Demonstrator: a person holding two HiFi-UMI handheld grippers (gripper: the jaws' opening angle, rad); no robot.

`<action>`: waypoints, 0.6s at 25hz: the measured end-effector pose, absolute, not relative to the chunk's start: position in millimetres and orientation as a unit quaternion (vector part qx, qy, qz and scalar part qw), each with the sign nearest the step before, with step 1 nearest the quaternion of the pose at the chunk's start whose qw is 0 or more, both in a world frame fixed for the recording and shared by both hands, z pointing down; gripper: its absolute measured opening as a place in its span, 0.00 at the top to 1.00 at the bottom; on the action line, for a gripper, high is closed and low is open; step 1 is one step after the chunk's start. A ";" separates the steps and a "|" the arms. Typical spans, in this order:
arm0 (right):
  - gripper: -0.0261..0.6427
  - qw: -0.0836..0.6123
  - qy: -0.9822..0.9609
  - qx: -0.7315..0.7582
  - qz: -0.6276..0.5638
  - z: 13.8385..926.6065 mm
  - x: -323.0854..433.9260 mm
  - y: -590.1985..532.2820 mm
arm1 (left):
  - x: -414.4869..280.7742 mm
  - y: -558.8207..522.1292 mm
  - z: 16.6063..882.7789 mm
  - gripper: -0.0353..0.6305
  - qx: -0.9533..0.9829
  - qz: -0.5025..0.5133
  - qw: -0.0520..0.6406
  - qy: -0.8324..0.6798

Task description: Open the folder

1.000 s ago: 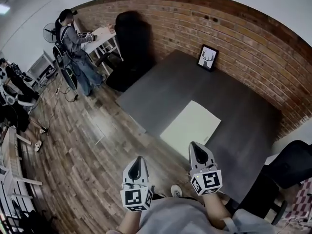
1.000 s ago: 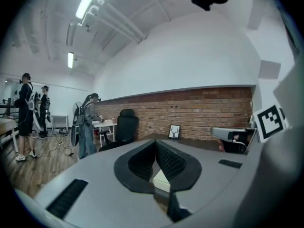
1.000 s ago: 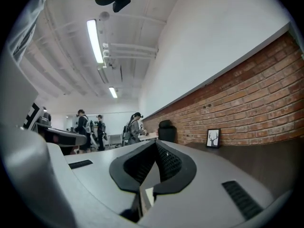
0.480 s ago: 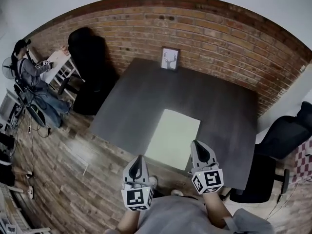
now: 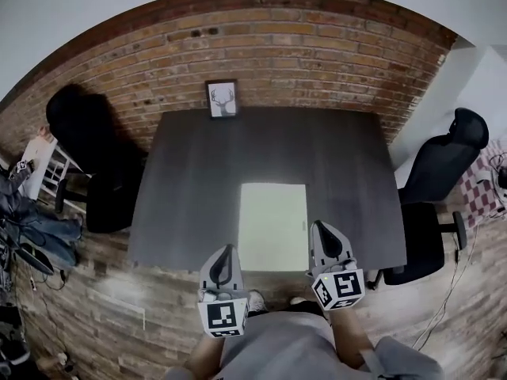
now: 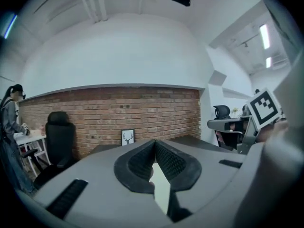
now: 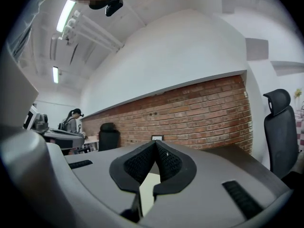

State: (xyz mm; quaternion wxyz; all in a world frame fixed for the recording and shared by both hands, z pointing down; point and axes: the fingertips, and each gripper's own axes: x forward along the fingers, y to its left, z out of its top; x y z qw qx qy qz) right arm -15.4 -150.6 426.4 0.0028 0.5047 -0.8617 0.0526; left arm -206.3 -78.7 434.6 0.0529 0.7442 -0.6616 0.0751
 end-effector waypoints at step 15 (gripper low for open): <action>0.89 0.069 -0.851 0.515 0.079 474.8 7.9 -150.4 | -171.3 -104.3 471.1 0.74 0.802 0.114 0.047 -0.585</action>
